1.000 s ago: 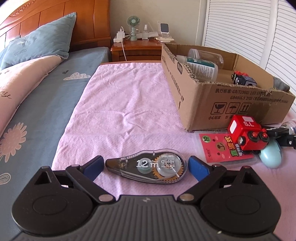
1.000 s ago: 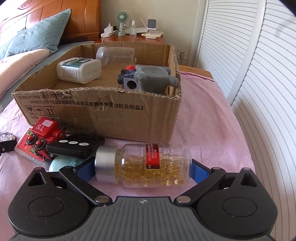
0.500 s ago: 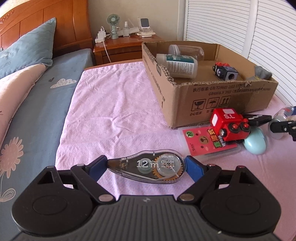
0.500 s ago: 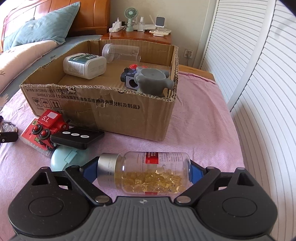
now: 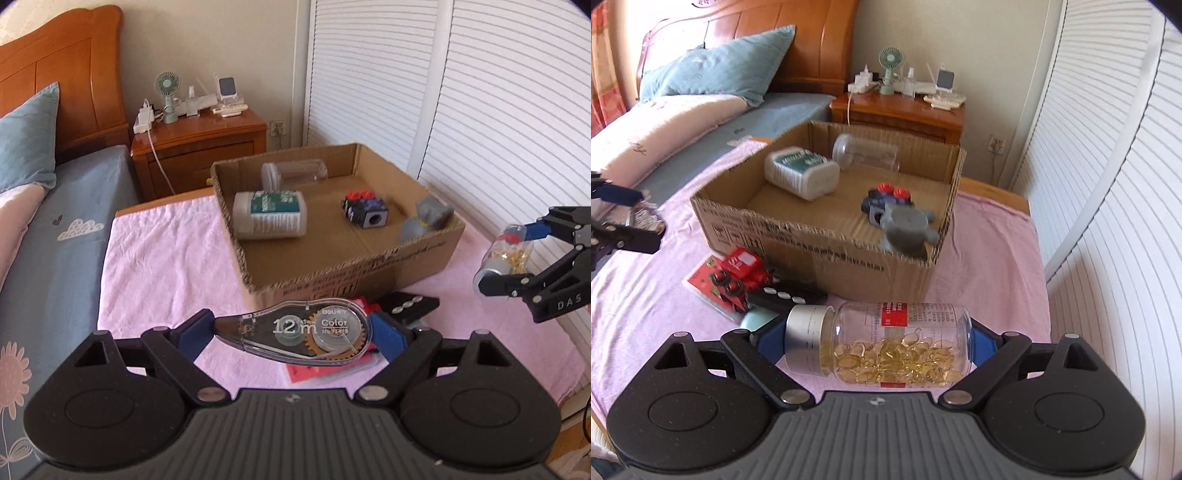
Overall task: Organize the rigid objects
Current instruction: 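Carry the capsule bottle and tape dispenser over the box and release both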
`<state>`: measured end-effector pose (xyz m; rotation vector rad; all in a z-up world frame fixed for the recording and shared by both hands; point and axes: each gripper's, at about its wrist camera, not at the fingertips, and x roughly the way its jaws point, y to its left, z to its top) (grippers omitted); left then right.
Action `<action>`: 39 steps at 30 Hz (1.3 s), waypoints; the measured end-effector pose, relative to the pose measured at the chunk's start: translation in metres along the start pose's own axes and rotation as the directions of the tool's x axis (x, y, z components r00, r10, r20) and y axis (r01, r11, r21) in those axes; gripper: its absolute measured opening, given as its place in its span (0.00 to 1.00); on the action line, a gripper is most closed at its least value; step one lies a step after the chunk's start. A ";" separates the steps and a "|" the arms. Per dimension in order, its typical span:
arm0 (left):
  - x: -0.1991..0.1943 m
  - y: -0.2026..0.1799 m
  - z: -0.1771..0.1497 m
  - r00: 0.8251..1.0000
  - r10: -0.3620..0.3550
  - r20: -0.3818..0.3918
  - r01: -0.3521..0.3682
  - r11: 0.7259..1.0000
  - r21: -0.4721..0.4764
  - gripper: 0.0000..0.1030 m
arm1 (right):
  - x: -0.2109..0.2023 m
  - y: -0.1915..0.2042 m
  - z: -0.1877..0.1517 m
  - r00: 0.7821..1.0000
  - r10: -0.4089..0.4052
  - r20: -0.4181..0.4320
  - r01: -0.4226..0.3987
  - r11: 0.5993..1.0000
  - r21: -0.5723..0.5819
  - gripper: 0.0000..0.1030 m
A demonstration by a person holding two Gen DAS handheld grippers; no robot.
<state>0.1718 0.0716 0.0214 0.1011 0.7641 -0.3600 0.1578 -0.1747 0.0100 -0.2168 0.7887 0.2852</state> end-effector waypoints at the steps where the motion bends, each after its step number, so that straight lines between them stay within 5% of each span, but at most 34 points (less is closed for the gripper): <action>1: 0.001 -0.003 0.007 1.000 -0.009 0.012 0.009 1.000 0.005 0.87 | -0.003 0.000 0.004 1.000 0.005 0.013 -0.005 1.000 0.000 0.93; 9: 0.043 -0.022 0.048 0.999 -0.009 0.044 0.007 0.999 0.036 0.87 | -0.014 -0.007 0.030 0.995 0.016 0.095 -0.016 1.000 -0.001 0.93; 18: 0.081 -0.020 0.037 0.998 0.047 -0.037 -0.046 0.999 0.019 0.87 | -0.006 -0.007 0.040 0.995 0.030 0.099 -0.029 0.999 -0.013 0.93; 25: 0.073 -0.017 0.036 0.996 0.086 -0.014 -0.086 0.996 0.004 0.87 | -0.004 -0.001 0.044 0.994 0.039 0.100 -0.037 0.999 -0.025 0.93; 30: 0.054 -0.013 0.032 0.997 0.064 0.033 -0.063 0.998 -0.031 0.97 | -0.007 0.005 0.049 0.993 0.037 0.110 -0.032 0.999 -0.043 0.93; 39: 0.011 -0.009 0.010 0.983 0.150 0.103 -0.139 0.985 -0.105 0.99 | 0.002 0.016 0.070 0.991 0.066 0.113 -0.062 0.997 -0.035 0.93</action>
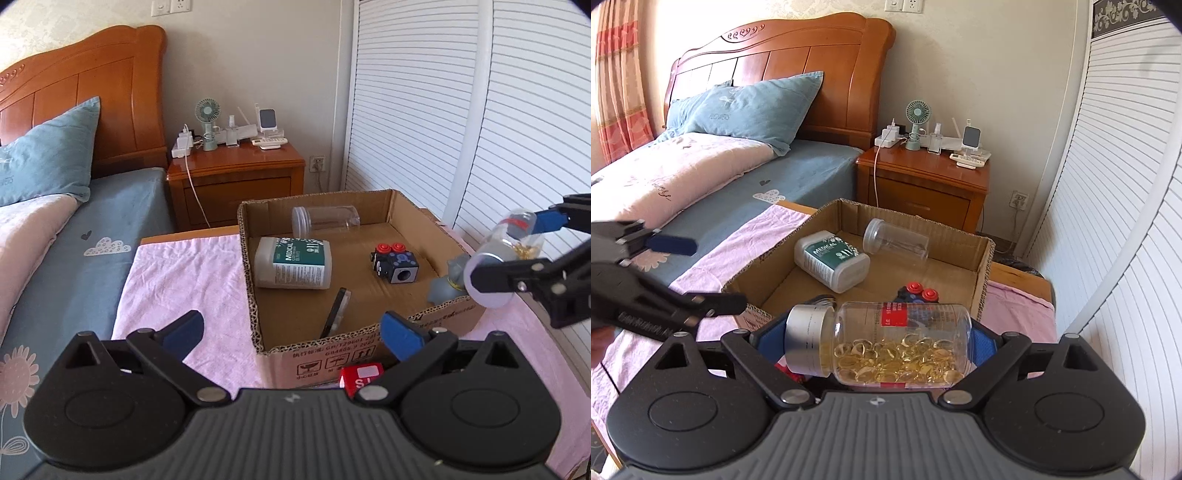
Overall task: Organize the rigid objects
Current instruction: 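Carry the capsule bottle and tape dispenser over the box and release both, then move the right tool to the light-blue egg while the left tool approaches the red train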
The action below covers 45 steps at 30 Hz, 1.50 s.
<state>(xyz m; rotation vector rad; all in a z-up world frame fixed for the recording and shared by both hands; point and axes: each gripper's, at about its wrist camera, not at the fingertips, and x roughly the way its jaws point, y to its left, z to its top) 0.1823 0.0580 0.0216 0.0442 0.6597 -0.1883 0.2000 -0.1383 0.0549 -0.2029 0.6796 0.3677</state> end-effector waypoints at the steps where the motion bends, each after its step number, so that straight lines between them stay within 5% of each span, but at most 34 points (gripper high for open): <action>1: -0.005 0.000 -0.003 1.000 0.013 0.002 -0.013 1.000 -0.002 0.99 | 0.003 0.001 0.004 1.000 0.009 -0.005 -0.009 1.000 0.004 0.93; 11: -0.031 0.008 -0.020 0.998 0.055 0.028 -0.054 0.998 -0.036 0.99 | 0.053 0.021 0.044 0.995 0.022 -0.092 -0.021 1.000 0.012 0.93; 20: -0.036 0.019 -0.030 0.997 0.071 0.027 -0.069 0.996 -0.057 0.99 | 0.088 0.031 0.029 0.974 0.010 -0.228 -0.004 1.000 0.028 0.93; 34: -0.037 0.023 -0.036 0.996 0.083 -0.016 -0.084 0.994 -0.071 0.99 | 0.046 0.032 0.022 0.990 -0.005 -0.139 0.014 0.998 0.059 1.00; 45: -0.045 0.018 -0.037 0.994 0.100 -0.043 -0.101 0.994 -0.046 0.99 | 0.029 0.038 -0.035 0.986 -0.015 -0.166 0.025 0.998 0.061 1.00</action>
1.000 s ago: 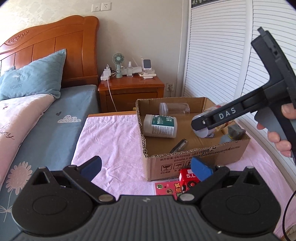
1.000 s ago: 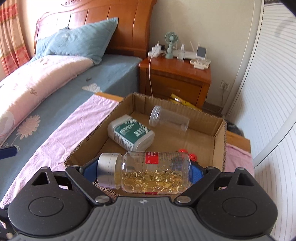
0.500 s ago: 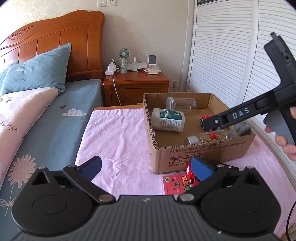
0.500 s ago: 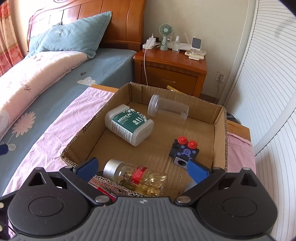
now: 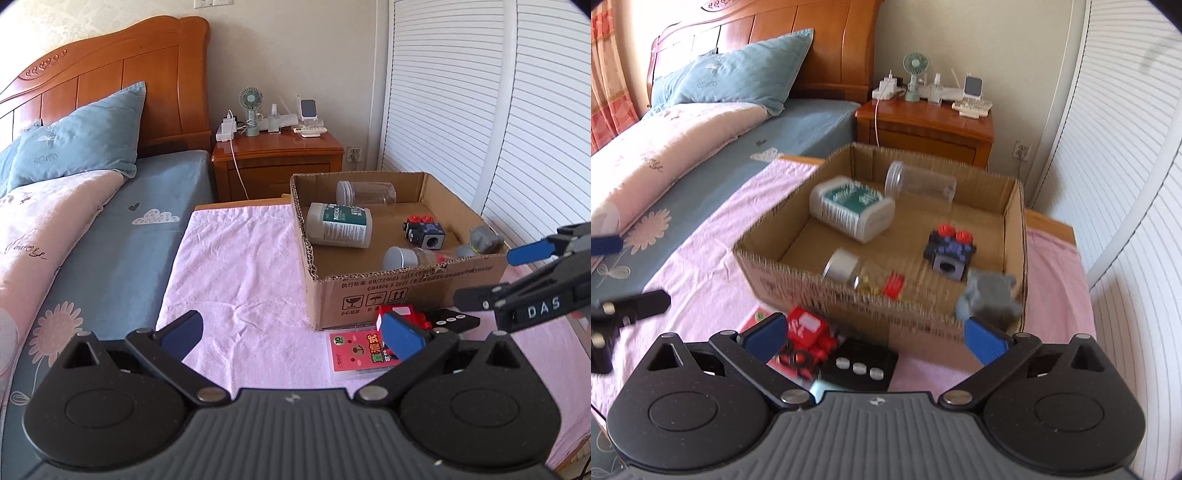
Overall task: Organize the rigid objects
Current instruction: 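Move the right tool to the light-blue egg while the left tool approaches the red train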
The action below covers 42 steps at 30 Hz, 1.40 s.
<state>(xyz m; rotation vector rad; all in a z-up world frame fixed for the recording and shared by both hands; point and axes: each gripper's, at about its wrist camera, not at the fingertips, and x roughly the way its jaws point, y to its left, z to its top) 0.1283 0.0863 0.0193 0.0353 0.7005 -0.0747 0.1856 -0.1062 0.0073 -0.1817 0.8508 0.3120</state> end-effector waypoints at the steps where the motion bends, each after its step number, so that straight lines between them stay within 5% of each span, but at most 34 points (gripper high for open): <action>1: 0.001 0.000 -0.001 1.000 -0.001 -0.011 0.001 1.000 0.000 0.99 | 0.003 0.000 -0.007 1.000 -0.002 -0.010 0.002 1.000 0.001 1.00; 9: 0.006 0.004 -0.015 0.996 0.006 -0.084 -0.005 1.000 0.016 0.99 | 0.033 0.008 -0.054 0.997 -0.022 -0.073 0.025 0.999 0.030 1.00; 21: 0.011 -0.008 -0.025 0.988 0.004 -0.152 0.010 0.996 0.090 0.99 | 0.055 0.018 -0.066 0.993 -0.108 -0.037 0.112 0.988 0.110 1.00; 42: 0.048 -0.060 -0.019 0.983 -0.069 -0.172 0.095 0.985 0.146 0.99 | 0.038 -0.045 -0.094 0.982 -0.187 -0.002 0.184 0.963 0.196 1.00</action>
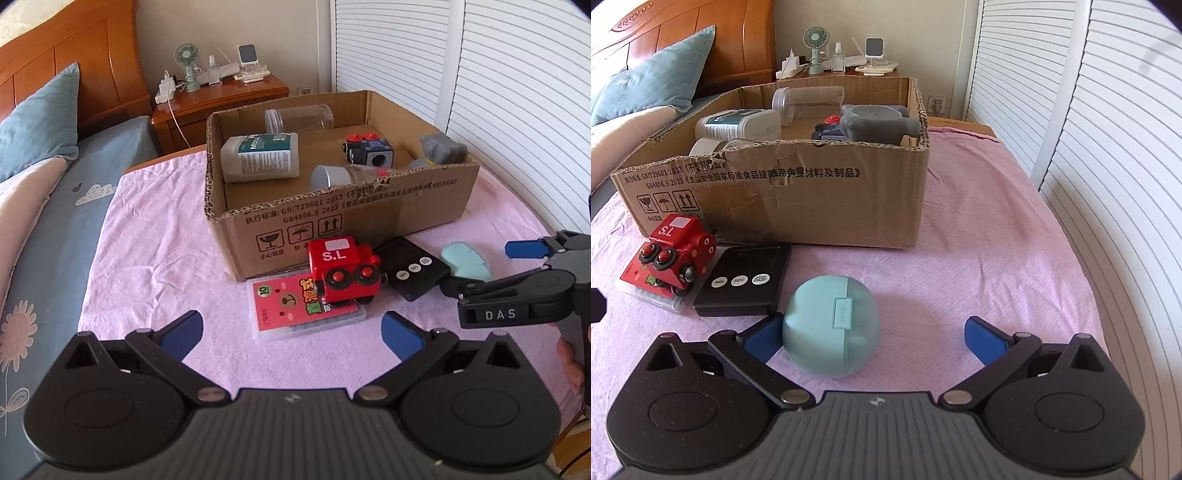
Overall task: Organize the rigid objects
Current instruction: 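Move the right tool to the light-blue egg while the left tool approaches the red train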
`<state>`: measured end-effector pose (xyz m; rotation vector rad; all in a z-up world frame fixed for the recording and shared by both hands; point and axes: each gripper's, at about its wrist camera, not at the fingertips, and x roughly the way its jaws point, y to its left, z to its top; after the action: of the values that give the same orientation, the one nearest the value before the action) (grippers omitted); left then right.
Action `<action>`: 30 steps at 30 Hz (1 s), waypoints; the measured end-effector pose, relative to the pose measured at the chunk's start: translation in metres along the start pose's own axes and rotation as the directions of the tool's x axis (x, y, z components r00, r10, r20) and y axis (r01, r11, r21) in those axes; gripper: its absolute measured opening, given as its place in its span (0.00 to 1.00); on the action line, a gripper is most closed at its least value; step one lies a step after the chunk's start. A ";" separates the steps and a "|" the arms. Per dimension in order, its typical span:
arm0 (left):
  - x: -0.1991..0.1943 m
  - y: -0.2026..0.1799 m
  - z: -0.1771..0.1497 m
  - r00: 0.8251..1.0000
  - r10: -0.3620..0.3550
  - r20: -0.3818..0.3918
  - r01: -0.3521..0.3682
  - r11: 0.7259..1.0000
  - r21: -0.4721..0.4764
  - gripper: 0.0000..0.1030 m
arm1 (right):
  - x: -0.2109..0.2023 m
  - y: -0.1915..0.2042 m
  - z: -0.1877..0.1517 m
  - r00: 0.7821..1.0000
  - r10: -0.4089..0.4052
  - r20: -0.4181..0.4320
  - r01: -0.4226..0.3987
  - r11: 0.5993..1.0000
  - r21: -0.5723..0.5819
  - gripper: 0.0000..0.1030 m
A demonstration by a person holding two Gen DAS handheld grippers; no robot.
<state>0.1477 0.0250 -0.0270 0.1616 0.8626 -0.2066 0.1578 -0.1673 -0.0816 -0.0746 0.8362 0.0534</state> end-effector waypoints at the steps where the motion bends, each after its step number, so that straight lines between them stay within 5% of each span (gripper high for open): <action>1: 0.002 -0.002 0.002 1.000 -0.003 -0.001 0.003 1.000 0.000 0.99 | 0.000 -0.001 -0.001 1.000 0.005 0.005 -0.005 1.000 -0.006 1.00; 16: 0.051 -0.025 0.031 1.000 -0.001 -0.020 0.001 1.000 -0.006 0.99 | 0.000 -0.003 -0.005 0.998 0.037 0.042 -0.036 0.999 -0.038 1.00; 30: 0.038 0.021 -0.003 0.988 0.135 -0.078 -0.141 0.987 -0.072 0.99 | 0.000 -0.003 -0.006 0.998 0.045 0.047 -0.043 0.998 -0.045 1.00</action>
<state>0.1754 0.0419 -0.0568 0.1564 0.9273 -0.0375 0.1534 -0.1711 -0.0857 -0.0962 0.7891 0.1151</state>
